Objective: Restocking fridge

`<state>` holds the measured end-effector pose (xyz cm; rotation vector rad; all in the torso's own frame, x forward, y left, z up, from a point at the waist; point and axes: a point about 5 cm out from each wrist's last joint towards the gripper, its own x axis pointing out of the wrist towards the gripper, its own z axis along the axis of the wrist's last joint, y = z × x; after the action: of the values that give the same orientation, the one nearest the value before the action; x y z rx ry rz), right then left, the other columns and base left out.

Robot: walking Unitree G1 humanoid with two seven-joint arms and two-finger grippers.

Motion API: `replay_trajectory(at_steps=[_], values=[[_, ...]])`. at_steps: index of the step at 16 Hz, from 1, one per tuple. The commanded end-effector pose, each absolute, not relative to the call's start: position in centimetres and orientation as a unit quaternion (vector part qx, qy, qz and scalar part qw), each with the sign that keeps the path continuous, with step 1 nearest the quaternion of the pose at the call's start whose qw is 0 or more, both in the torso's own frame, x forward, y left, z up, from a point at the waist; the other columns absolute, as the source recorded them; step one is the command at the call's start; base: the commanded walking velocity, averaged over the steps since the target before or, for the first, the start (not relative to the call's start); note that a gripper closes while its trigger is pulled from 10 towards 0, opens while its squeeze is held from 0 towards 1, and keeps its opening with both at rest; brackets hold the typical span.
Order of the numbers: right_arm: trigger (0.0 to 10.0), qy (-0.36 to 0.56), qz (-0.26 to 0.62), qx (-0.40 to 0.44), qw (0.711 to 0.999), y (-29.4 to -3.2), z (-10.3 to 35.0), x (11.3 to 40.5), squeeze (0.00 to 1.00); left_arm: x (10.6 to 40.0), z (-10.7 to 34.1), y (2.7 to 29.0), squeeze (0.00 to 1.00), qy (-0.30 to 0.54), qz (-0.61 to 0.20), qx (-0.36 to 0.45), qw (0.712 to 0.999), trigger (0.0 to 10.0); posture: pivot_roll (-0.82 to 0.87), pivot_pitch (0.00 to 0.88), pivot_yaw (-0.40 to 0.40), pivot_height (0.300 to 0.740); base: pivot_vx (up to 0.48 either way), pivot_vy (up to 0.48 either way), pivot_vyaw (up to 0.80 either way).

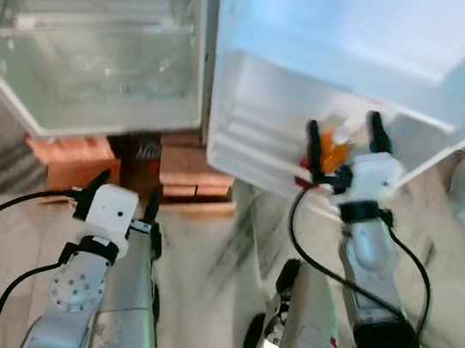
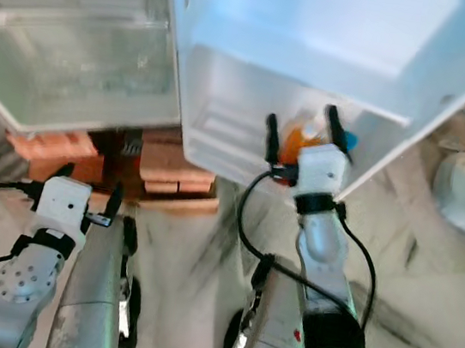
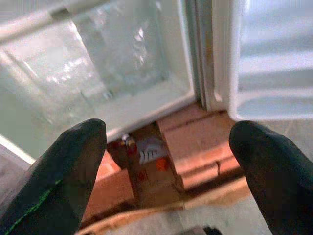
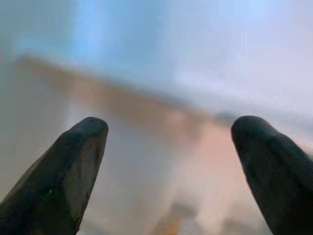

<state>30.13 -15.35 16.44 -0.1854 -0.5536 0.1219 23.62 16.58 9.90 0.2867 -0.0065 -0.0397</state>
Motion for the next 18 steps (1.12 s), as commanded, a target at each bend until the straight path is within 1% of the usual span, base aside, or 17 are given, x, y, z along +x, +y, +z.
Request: replay_trajectory(at_steps=[1, 2, 3, 4, 5, 6, 8, 9, 10, 11, 13, 18], values=[[10.0, -0.260, 0.033, -0.091, 0.961, -16.0, 16.3, 29.5, 1.00, 23.5, 9.5, 16.8, 0.00, 0.001, -0.014, 0.141, 0.990, 10.0, 0.16, 0.111, -0.041, 0.528, 0.000, 0.000, 0.00], [10.0, -0.252, 0.023, -0.092, 0.963, -16.2, 16.0, 29.1, 1.00, 23.7, 9.6, 16.8, 0.00, -0.003, -0.012, 0.140, 0.990, 10.0, 0.16, 0.105, -0.045, 0.528, 0.000, 0.000, 0.00], [10.0, -0.227, 0.011, -0.098, 0.969, -16.3, 15.3, 28.5, 0.64, 23.8, 9.5, 16.7, 0.00, -0.006, -0.012, 0.139, 0.990, 10.0, 0.16, 0.093, -0.055, 0.528, 0.000, 0.000, 0.00], [10.0, -0.193, 0.006, -0.121, 0.974, -16.2, 14.0, 27.6, 0.00, 23.9, 9.4, 16.6, 0.00, -0.007, -0.011, 0.137, 0.991, 10.0, 0.15, 0.083, -0.063, 0.528, 0.000, 0.000, 0.00], [10.0, -0.173, 0.007, -0.114, 0.978, -16.1, 13.1, 27.2, 0.00, 23.8, 9.1, 16.6, 0.00, -0.005, -0.010, 0.136, 0.991, 10.0, 0.15, 0.071, -0.073, 0.528, 0.000, 0.000, 0.00], [10.0, -0.126, -0.018, -0.125, 0.984, -16.3, 11.9, 26.8, 0.00, 23.6, 8.7, 16.6, 0.00, 0.001, -0.008, 0.132, 0.991, 10.0, 0.14, 0.060, -0.072, 0.528, 0.000, 0.000, 0.00], [10.0, -0.110, 0.021, -0.082, 0.990, -15.8, 11.4, 26.4, 0.00, 23.6, 8.8, 15.8, 0.00, -0.007, -0.017, 0.131, 0.991, 10.0, 0.16, 0.048, -0.069, 0.528, 0.000, 0.000, 0.00], [10.0, -0.119, 0.023, -0.058, 0.991, -15.6, 11.7, 26.8, 0.00, 24.2, 9.2, 15.5, 0.00, -0.019, -0.027, 0.140, 0.990, 10.0, 0.16, 0.059, -0.070, 0.533, 0.000, 0.000, 0.00], [10.0, -0.116, 0.016, -0.051, 0.992, -15.4, 11.7, 27.4, 0.00, 24.6, 9.3, 15.5, 0.00, -0.024, -0.029, 0.146, 0.989, 10.0, 0.16, 0.059, -0.070, 0.538, 0.000, 0.000, 0.00], [10.0, -0.120, 0.016, -0.023, 0.992, -14.4, 12.8, 29.1, 0.00, 25.9, 9.8, 15.8, 0.00, -0.033, -0.020, 0.143, 0.989, 10.0, 0.17, 0.056, -0.068, 0.553, 0.000, 0.000, 0.00], [10.0, -0.128, 0.021, -0.017, 0.991, -13.8, 13.8, 29.6, 0.00, 26.0, 9.9, 15.7, 0.00, -0.038, -0.024, 0.144, 0.989, 10.0, 0.16, 0.055, -0.055, 0.573, 0.000, 0.000, 0.00], [10.0, -0.126, 0.011, -0.015, 0.992, -15.2, 13.9, 28.6, 0.00, 25.6, 9.3, 15.1, 0.00, -0.035, -0.028, 0.137, 0.990, 10.0, 0.14, 0.050, -0.050, 0.637, 0.000, 0.000, 0.00]])
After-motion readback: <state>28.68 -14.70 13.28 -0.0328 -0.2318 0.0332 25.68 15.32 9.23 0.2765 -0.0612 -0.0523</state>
